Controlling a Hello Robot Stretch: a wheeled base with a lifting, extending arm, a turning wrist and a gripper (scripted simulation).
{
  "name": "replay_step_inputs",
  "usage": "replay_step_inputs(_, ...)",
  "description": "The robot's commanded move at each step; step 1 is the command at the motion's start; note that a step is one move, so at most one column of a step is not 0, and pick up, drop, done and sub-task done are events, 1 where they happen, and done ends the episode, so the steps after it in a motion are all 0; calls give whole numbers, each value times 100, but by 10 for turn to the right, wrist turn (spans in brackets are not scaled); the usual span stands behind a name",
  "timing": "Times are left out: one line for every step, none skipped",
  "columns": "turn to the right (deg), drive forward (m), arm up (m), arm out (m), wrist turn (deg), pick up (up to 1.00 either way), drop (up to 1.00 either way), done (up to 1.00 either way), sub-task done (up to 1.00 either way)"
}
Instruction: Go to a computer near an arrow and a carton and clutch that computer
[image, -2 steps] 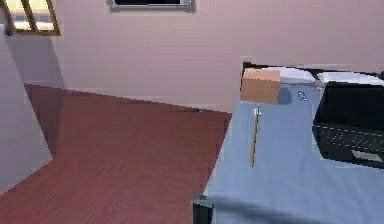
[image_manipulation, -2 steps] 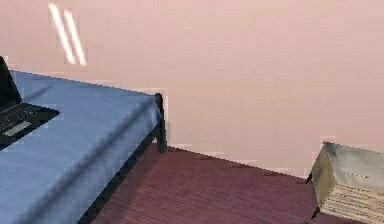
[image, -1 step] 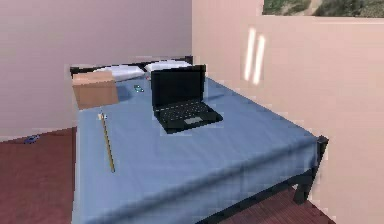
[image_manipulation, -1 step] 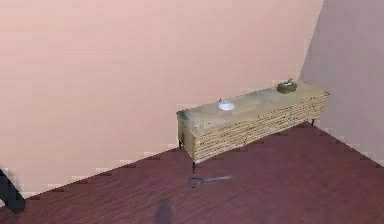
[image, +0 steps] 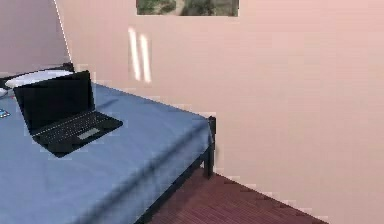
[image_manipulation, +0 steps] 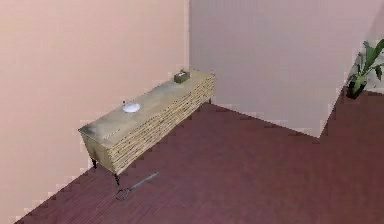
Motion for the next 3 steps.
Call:
replay_step_inputs(0,70,0,0,0,0,0,0,0)
replay_step_inputs(-450,0,0,0,0,0,0,0,0)
replay_step_inputs(-450,0,0,0,0,0,0,0,0)
